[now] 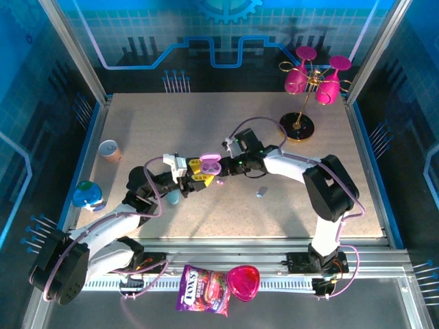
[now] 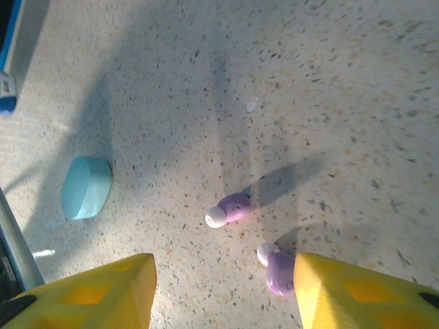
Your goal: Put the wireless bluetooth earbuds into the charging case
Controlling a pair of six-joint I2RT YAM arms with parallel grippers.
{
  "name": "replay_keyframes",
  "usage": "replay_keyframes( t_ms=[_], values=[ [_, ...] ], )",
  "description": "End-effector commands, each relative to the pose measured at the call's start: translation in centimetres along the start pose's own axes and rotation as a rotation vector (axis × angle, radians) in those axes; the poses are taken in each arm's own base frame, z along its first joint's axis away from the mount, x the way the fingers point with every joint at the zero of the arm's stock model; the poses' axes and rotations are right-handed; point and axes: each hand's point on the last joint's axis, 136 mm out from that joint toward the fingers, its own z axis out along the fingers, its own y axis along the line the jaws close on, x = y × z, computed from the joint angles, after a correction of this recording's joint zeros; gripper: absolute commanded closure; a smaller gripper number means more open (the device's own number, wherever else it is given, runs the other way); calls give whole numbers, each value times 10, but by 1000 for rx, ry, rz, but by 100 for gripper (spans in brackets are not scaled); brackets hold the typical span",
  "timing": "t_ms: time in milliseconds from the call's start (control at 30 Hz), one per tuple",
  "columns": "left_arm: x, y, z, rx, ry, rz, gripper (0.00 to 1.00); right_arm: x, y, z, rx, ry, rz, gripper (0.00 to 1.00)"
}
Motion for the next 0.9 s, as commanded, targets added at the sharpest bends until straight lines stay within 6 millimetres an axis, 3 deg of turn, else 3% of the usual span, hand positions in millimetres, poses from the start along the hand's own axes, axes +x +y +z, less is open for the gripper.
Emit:
replay_keyframes(
  t_ms=[0,433,633,867],
  values=[
    [0,0,-4,-13,-1,17,69,6,6,15,-15,78,-35,45],
    [0,-2,-4,-3,2,-3,68,7,22,63,-82,211,-121,45],
    [2,-2,-4,0,5,-12,68,22,30,62,-113,255,-139,45],
    [2,-2,-2,10,1,-20,68,34,40,44,-132,267,-161,46]
  ],
)
